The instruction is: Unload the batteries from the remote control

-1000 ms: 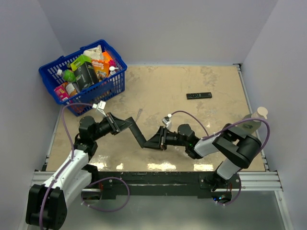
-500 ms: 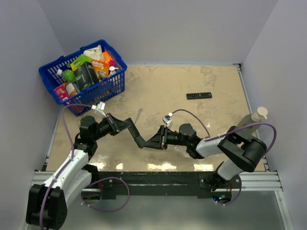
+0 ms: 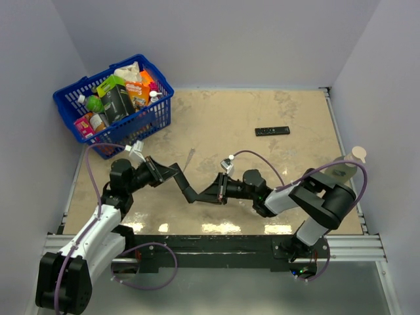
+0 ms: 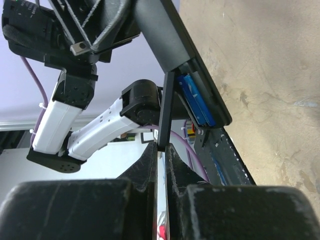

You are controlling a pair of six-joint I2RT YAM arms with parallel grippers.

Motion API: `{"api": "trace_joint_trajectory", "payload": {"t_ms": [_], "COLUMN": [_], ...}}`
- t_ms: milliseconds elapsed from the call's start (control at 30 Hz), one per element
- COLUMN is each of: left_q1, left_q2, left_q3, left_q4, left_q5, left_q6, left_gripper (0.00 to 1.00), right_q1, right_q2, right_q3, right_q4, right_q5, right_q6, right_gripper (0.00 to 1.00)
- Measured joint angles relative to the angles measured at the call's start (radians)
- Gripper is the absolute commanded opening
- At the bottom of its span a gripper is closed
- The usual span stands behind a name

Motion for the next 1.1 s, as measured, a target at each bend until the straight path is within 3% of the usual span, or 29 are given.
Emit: {"api": "trace_joint_trajectory", "payload": {"t_ms": [200, 400, 800, 1100], "left_q1": [0.000, 0.003, 0.005, 0.005], "left_q2": [0.003, 0.015, 0.269, 0.383], "left_q3": [0.021, 0.039, 0.143, 0.187], "left_q4": [-0.103, -0.214, -0.393, -0.409], "left_q5": [-0.045, -0.113, -0.160, -0.153], "left_q6": [0.044, 0.084, 0.209, 0.235], "left_gripper": [0.00, 0.00, 0.00, 0.01], "right_q1": [-0.014, -0.051, -0.067, -0.067], "right_q2": [-0.007, -0.101, -0.211, -0.222], "right_q3": [0.000, 0.000, 0.046, 0.101], "right_q4": [-0.006, -0.125, -0.573, -0.809], "right_q5": [0.004, 0.023, 0.163, 0.304], "right_q6": [-0.004, -0.061, -0.317, -0.440], "right_gripper": [0.00, 0.00, 0.01, 0.02]}}
